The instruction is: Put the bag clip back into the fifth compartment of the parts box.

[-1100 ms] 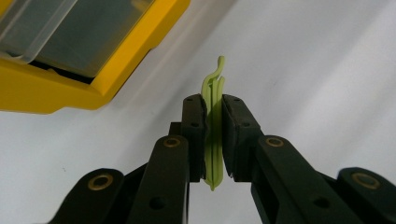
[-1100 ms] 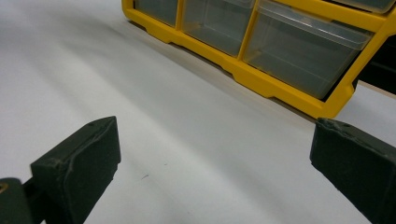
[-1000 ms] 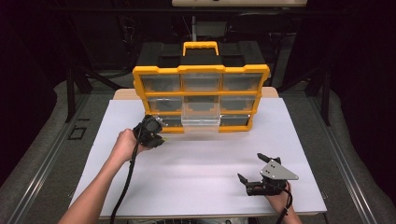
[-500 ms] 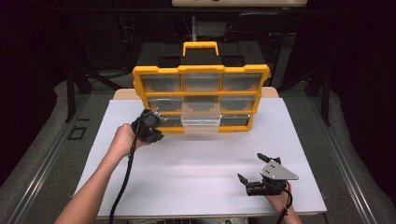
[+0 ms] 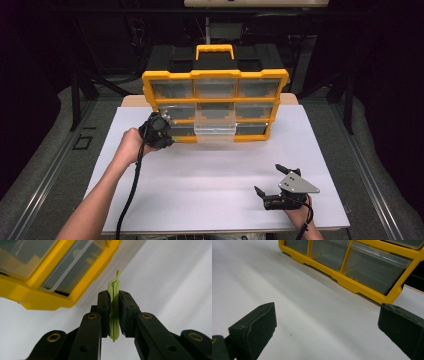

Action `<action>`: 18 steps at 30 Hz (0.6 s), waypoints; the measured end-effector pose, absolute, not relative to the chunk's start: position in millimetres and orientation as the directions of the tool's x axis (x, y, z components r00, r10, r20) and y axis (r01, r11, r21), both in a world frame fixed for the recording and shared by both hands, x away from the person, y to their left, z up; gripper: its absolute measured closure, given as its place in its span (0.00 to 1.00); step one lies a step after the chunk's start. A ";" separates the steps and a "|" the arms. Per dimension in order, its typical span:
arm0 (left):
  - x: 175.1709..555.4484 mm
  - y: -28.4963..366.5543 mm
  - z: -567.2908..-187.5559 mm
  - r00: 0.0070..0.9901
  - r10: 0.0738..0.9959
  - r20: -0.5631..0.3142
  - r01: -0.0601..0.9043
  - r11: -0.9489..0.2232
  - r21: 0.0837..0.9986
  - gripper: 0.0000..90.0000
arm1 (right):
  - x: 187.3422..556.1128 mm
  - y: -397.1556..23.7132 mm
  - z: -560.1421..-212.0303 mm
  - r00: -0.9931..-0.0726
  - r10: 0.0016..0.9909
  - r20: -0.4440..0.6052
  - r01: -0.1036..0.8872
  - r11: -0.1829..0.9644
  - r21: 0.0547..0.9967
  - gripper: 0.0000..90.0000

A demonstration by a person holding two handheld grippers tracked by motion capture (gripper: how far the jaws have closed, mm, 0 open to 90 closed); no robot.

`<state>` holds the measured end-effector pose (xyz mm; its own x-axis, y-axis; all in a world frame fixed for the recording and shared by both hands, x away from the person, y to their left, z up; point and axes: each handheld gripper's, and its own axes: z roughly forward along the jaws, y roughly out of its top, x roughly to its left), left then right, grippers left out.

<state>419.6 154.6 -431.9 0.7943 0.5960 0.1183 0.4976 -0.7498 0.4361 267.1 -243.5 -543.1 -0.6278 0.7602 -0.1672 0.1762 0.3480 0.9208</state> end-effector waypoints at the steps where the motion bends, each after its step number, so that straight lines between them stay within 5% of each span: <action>1: 419.8 154.5 -431.0 0.794 0.596 0.121 0.497 -0.750 0.436 0.89 | 267.4 -243.9 -543.1 -0.628 0.759 -0.172 0.173 0.351 0.920 0.02; 18: 424.2 150.4 -409.0 0.792 0.588 0.166 0.472 -0.761 0.445 0.89 | 267.7 -243.2 -543.3 -0.627 0.759 -0.172 0.175 0.353 0.919 0.02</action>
